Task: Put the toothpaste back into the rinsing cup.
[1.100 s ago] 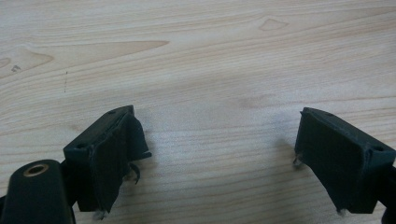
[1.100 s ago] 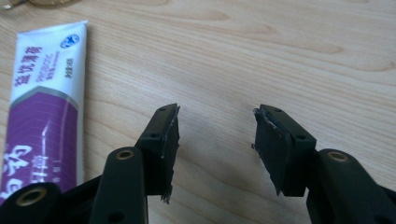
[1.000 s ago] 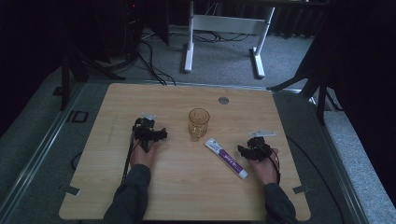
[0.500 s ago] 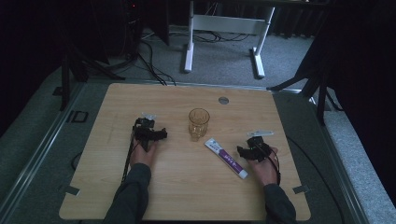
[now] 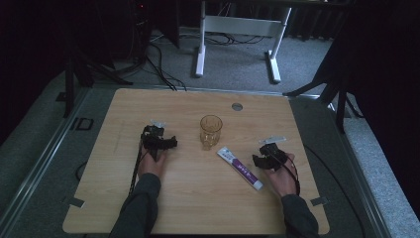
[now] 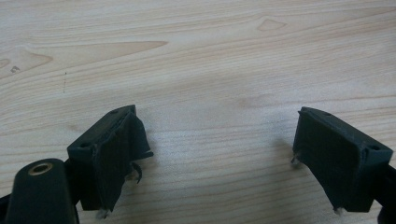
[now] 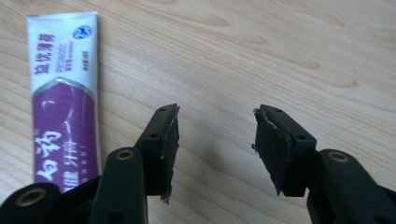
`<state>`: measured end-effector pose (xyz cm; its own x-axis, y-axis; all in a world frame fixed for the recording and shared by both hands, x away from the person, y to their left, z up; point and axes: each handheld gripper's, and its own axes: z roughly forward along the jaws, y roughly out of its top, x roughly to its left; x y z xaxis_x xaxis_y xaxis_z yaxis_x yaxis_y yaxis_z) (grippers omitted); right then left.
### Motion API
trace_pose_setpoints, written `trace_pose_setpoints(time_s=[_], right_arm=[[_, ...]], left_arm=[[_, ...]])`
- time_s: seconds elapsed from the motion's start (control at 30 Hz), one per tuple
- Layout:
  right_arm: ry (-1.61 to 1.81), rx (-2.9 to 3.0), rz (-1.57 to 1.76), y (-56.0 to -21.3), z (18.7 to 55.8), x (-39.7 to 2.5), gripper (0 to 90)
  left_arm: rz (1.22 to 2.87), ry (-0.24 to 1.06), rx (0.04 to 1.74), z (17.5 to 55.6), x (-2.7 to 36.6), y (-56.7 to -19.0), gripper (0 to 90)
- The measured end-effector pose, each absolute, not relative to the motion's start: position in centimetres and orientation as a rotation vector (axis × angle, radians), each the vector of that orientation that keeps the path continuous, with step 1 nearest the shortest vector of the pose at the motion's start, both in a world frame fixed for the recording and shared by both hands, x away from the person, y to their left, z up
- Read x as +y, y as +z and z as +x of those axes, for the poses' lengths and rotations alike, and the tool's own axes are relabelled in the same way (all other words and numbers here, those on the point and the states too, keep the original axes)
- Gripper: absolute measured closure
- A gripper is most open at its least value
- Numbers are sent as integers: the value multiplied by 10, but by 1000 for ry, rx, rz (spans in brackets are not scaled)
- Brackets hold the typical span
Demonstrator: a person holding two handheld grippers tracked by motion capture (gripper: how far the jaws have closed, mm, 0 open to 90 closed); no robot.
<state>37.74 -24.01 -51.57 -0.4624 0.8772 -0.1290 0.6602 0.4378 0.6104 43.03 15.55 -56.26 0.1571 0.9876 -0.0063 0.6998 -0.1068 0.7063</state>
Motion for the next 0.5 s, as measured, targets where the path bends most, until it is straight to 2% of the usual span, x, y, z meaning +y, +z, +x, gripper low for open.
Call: trace_pose_setpoints(time_s=[0.5], right_arm=[[612, 2320, 1278, -498, 379, -226, 570]], left_arm=[[1868, 655, 1601, 430, 155, -563, 144]])
